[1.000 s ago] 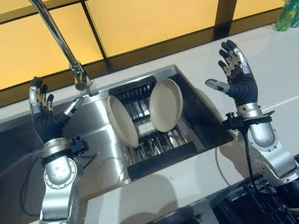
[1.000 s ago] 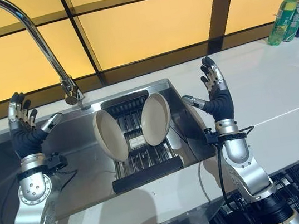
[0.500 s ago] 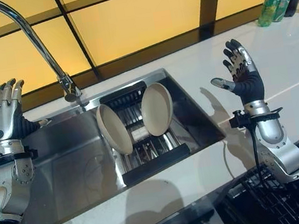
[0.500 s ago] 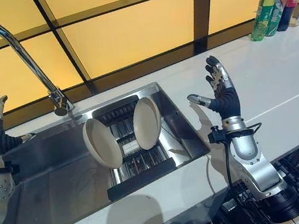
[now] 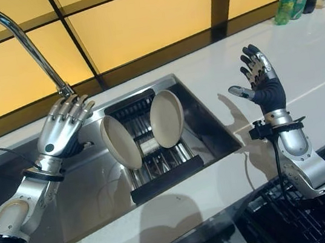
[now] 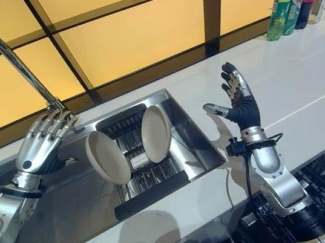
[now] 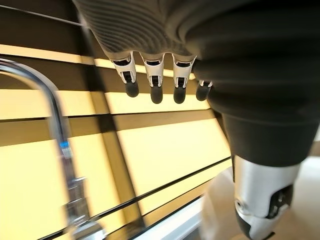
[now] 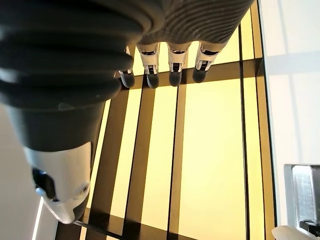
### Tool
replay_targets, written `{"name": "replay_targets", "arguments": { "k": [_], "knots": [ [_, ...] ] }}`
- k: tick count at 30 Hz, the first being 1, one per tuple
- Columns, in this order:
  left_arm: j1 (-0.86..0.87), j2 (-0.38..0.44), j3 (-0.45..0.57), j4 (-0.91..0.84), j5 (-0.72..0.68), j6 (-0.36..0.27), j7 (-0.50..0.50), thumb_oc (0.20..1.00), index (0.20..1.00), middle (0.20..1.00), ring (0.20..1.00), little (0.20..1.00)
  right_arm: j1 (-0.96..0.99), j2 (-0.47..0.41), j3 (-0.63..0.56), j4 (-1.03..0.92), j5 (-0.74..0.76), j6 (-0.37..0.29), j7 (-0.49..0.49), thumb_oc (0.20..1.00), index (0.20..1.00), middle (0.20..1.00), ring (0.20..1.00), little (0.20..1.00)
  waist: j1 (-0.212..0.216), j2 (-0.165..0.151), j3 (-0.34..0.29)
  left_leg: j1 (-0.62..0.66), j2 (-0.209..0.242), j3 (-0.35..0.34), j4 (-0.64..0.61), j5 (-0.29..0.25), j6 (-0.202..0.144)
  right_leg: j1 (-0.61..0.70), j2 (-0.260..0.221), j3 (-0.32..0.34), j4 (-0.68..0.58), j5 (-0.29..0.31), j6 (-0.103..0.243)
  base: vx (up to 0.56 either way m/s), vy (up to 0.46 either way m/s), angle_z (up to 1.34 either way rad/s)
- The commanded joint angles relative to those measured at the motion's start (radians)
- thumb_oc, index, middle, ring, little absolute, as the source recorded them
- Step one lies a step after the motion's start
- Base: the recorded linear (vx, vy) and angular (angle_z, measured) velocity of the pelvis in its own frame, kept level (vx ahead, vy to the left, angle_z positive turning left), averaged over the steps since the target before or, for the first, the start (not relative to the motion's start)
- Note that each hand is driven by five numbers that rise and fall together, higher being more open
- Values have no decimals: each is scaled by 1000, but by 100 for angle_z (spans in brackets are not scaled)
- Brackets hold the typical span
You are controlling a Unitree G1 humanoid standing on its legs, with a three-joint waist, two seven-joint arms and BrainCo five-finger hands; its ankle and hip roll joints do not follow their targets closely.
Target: Pick up plates and place into dishwasher.
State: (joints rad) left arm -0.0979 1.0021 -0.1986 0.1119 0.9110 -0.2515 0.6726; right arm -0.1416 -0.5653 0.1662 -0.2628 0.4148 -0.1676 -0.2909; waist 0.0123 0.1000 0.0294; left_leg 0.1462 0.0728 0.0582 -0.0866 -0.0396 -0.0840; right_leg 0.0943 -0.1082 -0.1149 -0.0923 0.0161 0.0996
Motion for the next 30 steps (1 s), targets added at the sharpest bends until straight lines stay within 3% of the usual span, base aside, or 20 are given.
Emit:
{"name": "replay_targets", "arguments": {
  "k": [1,6,11,14,23,26,30],
  "knots": [
    [-108,90,-35,0,57,-50,56,1000,1000,1000,1000,1000,-25,-51,20,-22,24,-45,5,1000,1000,1000,1000,1000,-17,-55,-51,-58,-45,60,-1,-27,49,-19,-24,-7,5,-22,34,35,37,-3],
    [-126,109,-142,-15,81,-115,-31,1000,1000,1000,1000,1000,-6,-64,19,-16,32,-58,4,1000,1000,1000,1000,1000,-31,-55,-51,-59,-52,69,-1,-31,55,-27,-30,-3,5,-18,45,29,36,-6],
    [-147,134,-172,-16,69,-134,-51,1000,1000,1000,1000,1000,4,-74,18,-15,41,-60,-1,1000,1000,1000,1000,1000,-41,-54,-49,-57,-57,79,-1,-35,61,-33,-35,5,5,-13,52,15,20,-3],
    [-140,142,-170,-41,85,-165,-121,1000,1000,1000,1000,1000,25,-72,7,-25,37,-63,2,1000,1000,1000,1000,1000,-47,-53,-47,-56,-60,85,-1,-37,65,-36,-38,10,5,-9,57,16,19,-4],
    [-146,182,-206,-57,29,-144,-391,1000,1000,1000,1000,1000,26,-90,7,-24,52,-60,0,1000,1000,1000,1000,1000,-61,-46,-35,-45,-68,91,-1,-42,74,-36,-43,29,5,-2,68,3,0,0],
    [-142,188,-188,-74,14,-139,-430,200,200,200,200,200,30,-89,1,-29,53,-56,5,1000,1000,1000,1000,1000,-57,-46,-35,-44,-67,89,-1,-43,74,-35,-43,29,5,-2,70,8,0,-1],
    [-139,184,-168,-81,18,-139,-436,200,200,200,200,200,37,-86,-3,-31,54,-57,12,1000,1000,1000,1000,1000,-50,-49,-37,-46,-66,85,-1,-41,74,-34,-43,22,5,-3,69,8,-10,-3]
  ]
}}
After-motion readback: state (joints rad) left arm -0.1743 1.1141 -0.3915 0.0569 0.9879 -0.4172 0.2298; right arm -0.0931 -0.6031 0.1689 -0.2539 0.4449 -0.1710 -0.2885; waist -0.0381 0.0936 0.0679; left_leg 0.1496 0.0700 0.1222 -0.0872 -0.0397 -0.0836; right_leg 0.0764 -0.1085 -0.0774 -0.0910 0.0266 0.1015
